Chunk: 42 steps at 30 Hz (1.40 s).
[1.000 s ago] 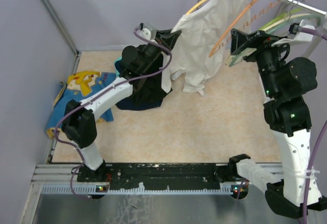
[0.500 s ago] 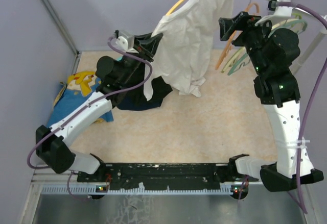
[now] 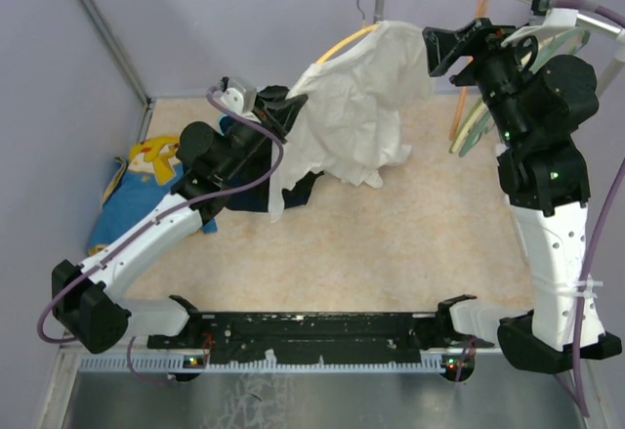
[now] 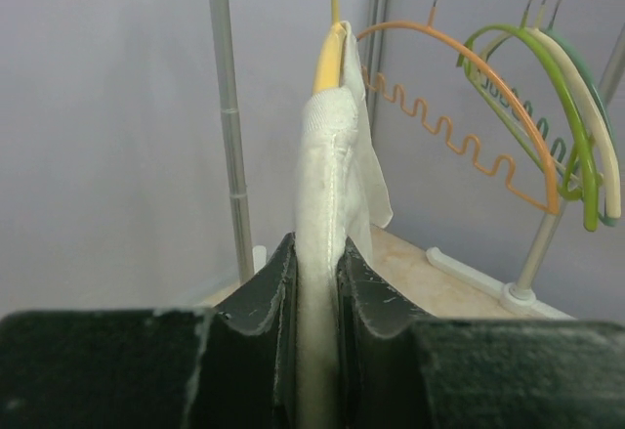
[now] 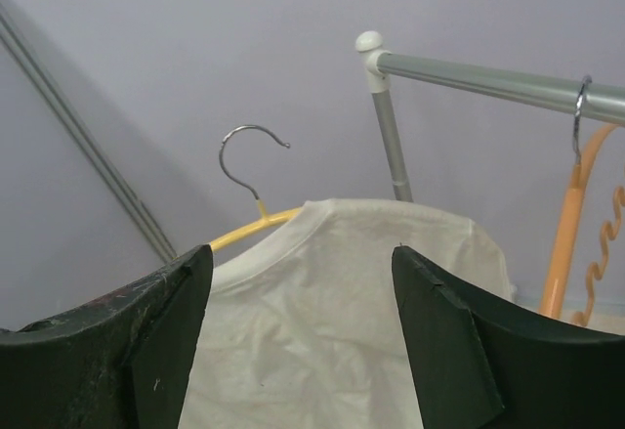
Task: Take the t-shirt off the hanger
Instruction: Pick up the hanger from the clothesline.
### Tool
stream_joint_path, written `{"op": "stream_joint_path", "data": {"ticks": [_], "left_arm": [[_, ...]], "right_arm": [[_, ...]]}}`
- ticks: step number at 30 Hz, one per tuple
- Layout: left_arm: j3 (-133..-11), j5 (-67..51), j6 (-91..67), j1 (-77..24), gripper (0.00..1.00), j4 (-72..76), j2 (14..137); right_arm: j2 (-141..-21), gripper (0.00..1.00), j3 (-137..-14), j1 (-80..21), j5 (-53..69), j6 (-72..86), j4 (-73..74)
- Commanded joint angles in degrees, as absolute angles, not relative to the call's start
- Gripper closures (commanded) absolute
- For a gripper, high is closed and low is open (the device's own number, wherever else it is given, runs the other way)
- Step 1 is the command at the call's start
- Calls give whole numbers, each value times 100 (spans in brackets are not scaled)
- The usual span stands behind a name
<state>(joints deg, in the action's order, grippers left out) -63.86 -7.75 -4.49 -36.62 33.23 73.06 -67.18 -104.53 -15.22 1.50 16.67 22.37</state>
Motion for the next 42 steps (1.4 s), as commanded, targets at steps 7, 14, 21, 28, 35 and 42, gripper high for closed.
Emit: {"op": "stream_joint_path", "data": {"ticks": [7, 14, 21, 28, 35, 42], "left_arm": [[-6571, -1340, -696, -3680, 100, 3338, 6873], [-6517, -1509, -712, -3683, 100, 3273, 6710], [-6949, -1653, -630, -3683, 100, 2805, 6830], [-7058, -1577, -562, -3693, 100, 2425, 6849], [-7061, -1376, -536, -3691, 100, 2064, 6745], [-7053, -1286, -479, -3691, 100, 1879, 6607]], "right_arm": [[-7104, 29, -10989, -1556, 1197, 1804, 2343], [-7287, 31, -10848, -1561, 1456, 2043, 2074], [-7649, 30, -11053, -1581, 1524, 1981, 2193], [-7974, 29, -11459, -1832, 1286, 1758, 2387], [-8118, 28, -11560, -2097, 868, 1579, 2479], [-8496, 29, -12015, -2411, 566, 1318, 2951]]}}
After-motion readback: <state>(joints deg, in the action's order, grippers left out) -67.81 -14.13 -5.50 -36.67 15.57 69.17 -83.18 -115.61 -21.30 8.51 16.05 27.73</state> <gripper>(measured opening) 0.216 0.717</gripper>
